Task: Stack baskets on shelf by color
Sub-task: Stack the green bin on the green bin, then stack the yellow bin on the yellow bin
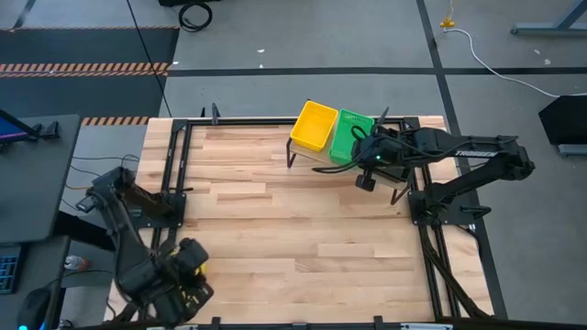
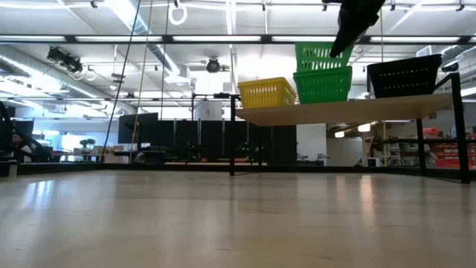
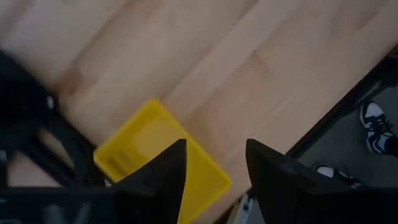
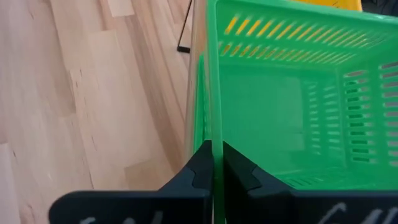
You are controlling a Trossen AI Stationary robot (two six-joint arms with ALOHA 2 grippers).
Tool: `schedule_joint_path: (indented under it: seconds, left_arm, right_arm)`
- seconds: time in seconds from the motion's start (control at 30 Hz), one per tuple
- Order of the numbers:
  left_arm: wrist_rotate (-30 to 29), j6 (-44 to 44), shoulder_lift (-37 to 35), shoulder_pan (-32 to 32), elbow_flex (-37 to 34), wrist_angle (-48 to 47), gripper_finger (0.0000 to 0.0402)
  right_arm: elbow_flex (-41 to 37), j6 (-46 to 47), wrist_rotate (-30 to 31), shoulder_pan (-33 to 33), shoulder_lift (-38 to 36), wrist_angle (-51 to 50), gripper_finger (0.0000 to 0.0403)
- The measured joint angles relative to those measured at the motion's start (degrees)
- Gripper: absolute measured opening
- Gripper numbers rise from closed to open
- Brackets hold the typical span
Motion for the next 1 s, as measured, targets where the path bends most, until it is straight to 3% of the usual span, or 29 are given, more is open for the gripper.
schedule_joint_path:
  seconds: [0.13,0.53,0.8,1.0]
  left_arm:
    - [3.4,-3.0,0.0,-3.9,-2.1,4.0,0.0172]
    - [12.7,-2.6,0.2,-14.3,-2.4,10.0,0.0173]
    - [13.3,-6.2,0.5,-19.4,-2.4,16.3,0.019]
    - [13.9,1.4,4.7,-20.6,-2.4,20.4,0.0203]
  right_arm:
    - [0.0,0.0,-0.3,0.0,0.4,0.1,0.0034]
    - [0.0,1.5,0.0,0.0,0.1,-0.1,0.0146]
    - [0.0,6.1,-1.6,0.4,-1.9,-0.1,0.0156]
    - [0.0,12.8,-6.6,3.2,-4.6,0.8,0.0156]
